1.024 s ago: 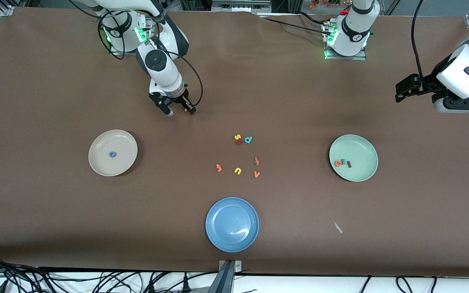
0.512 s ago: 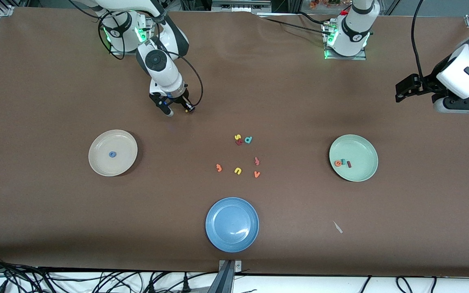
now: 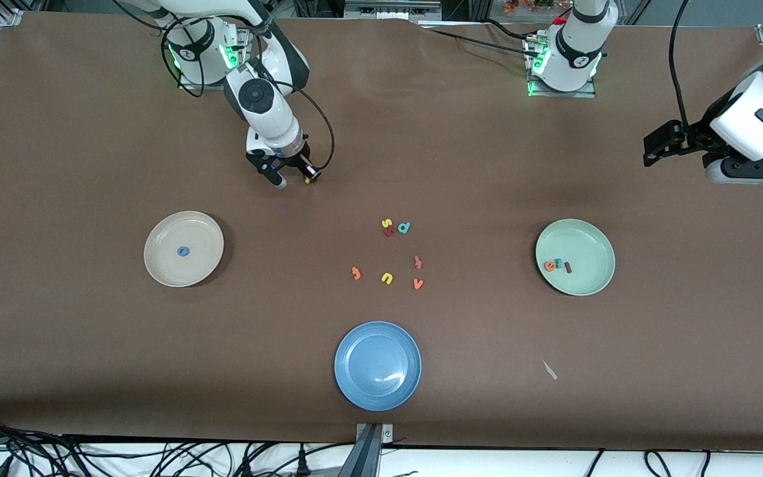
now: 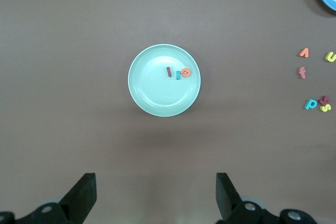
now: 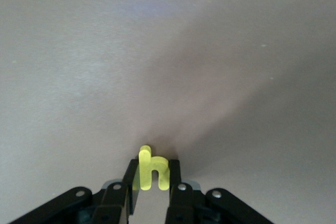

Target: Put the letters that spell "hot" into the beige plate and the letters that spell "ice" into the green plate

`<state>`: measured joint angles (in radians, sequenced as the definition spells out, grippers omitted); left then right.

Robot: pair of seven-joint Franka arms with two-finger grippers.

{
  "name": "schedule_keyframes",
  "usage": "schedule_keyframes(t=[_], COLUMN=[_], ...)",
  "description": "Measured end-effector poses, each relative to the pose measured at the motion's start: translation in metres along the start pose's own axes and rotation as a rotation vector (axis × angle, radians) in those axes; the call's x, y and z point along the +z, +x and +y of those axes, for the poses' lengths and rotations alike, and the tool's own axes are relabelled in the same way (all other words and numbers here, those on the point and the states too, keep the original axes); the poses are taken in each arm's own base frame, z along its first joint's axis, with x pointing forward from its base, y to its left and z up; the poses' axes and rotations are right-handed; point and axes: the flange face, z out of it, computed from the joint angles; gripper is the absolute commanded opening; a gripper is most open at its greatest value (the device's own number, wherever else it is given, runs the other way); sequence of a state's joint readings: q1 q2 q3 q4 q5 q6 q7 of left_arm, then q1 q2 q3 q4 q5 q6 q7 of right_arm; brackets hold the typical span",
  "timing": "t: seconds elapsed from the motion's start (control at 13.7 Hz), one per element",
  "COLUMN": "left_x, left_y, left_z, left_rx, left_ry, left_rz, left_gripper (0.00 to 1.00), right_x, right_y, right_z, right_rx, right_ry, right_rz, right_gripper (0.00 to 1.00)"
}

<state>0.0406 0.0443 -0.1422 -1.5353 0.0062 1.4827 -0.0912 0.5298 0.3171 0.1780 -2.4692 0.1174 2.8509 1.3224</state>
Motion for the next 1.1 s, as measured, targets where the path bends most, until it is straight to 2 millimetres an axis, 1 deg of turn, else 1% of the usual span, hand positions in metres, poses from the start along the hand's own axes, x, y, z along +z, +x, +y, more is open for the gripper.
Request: schedule_keyframes(t=[0.07, 0.15, 0.22, 0.29, 0.37, 0.44, 0.58, 0.73, 0.8, 1.1], left_x=[0.000, 0.000, 0.000, 0.000, 0.000, 0.000, 0.000, 0.000, 0.000, 0.000], left_y=[0.000, 0.000, 0.000, 0.000, 0.000, 0.000, 0.000, 0.000, 0.000, 0.000], left_z=[0.000, 0.000, 0.000, 0.000, 0.000, 0.000, 0.000, 0.000, 0.000, 0.000], left_rx=[0.000, 0.000, 0.000, 0.000, 0.000, 0.000, 0.000, 0.000, 0.000, 0.000], left_ry=[0.000, 0.000, 0.000, 0.000, 0.000, 0.000, 0.000, 0.000, 0.000, 0.000], left_rz=[0.000, -0.001, -0.001, -0.001, -0.002, -0.002, -0.002, -0.002, -0.002, -0.002], left_gripper=[1.00, 1.00, 1.00, 1.00, 1.00, 1.00, 1.00, 1.00, 1.00, 1.00], right_x=[-0.004, -0.011, -0.020, -0.030, -0.038, -0.044, -0.053, -0.060, -0.062, -0.072], right_y=[0.007, 0.020, 0.040, 0.063, 0.087, 0.110, 0.153, 0.188, 0.202, 0.247], right_z=[-0.006, -0.014, -0.023, -0.029, -0.030, -0.028, -0.016, -0.001, 0.006, 0.034], right_rx=[-0.024, -0.050, -0.083, -0.122, -0.165, -0.214, -0.321, -0.423, -0.463, -0.587], right_ry=[-0.011, -0.032, -0.046, -0.049, -0.049, -0.053, -0.068, -0.090, -0.103, -0.133], right_rz=[-0.001, -0.002, -0.001, 0.007, 0.018, 0.028, 0.044, 0.050, 0.048, 0.055], right_gripper=[0.02, 0.02, 0.02, 0.02, 0.02, 0.02, 0.02, 0.02, 0.02, 0.04])
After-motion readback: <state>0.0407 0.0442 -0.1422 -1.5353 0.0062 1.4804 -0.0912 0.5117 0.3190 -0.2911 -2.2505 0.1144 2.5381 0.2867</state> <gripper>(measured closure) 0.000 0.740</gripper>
